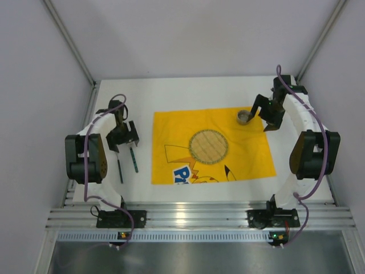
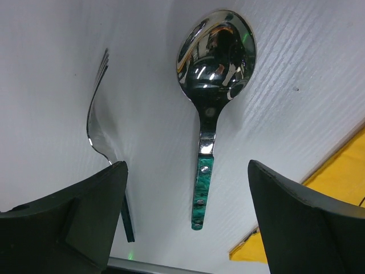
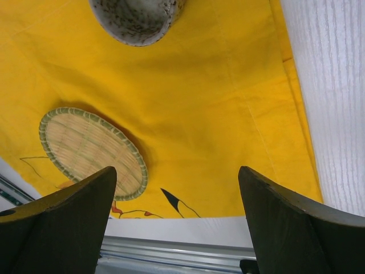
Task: Set the dinner table for one person
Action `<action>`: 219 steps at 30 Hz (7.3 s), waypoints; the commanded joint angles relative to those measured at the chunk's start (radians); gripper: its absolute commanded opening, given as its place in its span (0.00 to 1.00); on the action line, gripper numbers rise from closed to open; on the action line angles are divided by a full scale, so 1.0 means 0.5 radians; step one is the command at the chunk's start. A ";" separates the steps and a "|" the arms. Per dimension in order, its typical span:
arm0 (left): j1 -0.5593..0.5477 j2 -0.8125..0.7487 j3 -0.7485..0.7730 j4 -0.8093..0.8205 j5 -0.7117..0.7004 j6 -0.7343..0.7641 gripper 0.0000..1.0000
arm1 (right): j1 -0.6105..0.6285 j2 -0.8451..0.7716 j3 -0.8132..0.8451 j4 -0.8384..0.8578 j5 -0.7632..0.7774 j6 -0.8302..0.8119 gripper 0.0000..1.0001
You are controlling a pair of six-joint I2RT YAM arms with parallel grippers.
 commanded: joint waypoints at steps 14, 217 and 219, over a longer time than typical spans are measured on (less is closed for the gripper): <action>-0.025 0.300 0.099 0.088 0.046 -0.013 0.42 | 0.015 0.021 0.054 0.042 -0.005 -0.028 0.88; -0.467 0.196 -0.229 0.917 1.289 0.076 0.44 | 0.322 -1.470 -1.329 0.011 0.155 0.079 1.00; -0.464 0.175 -0.180 0.816 1.204 0.132 0.45 | 0.322 -1.473 -1.332 0.017 0.155 0.073 1.00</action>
